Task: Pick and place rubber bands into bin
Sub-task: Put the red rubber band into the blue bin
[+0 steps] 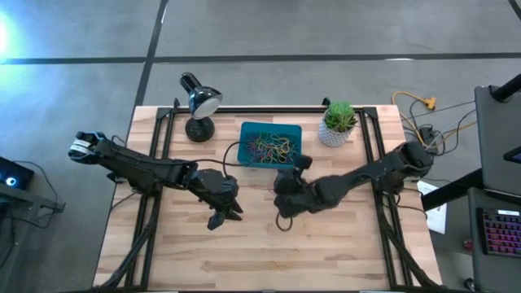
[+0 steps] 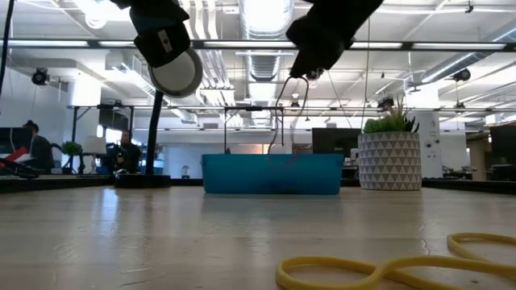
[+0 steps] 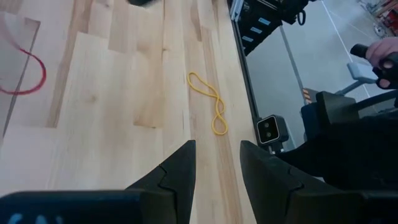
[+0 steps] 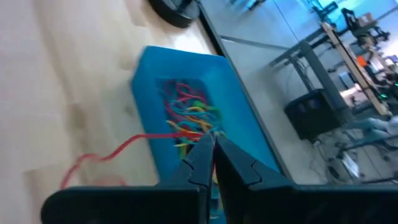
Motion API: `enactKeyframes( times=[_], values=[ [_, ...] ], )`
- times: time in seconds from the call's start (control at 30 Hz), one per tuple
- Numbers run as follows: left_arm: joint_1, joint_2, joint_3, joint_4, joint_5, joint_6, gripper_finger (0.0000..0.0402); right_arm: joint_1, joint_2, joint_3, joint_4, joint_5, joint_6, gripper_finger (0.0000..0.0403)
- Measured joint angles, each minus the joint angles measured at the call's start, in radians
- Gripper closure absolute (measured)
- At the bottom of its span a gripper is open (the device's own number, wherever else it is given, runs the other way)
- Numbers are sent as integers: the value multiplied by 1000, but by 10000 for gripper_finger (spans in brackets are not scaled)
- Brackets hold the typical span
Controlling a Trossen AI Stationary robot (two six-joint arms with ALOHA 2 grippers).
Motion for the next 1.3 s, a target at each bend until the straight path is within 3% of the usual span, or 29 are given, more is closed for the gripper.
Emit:
enactKeyframes(
  times=[0.47,0.67,1.3],
  values=[
    [0,0,-3,-2,-1,0,292,-241,-35,4,20,-8,-160,395],
    [0,0,-3,2,-1,0,292,-322,-45,4,52,-62,-199,395],
    [0,0,-3,7,-57,0,292,-426,-42,-14,61,-215,-157,395]
  ],
)
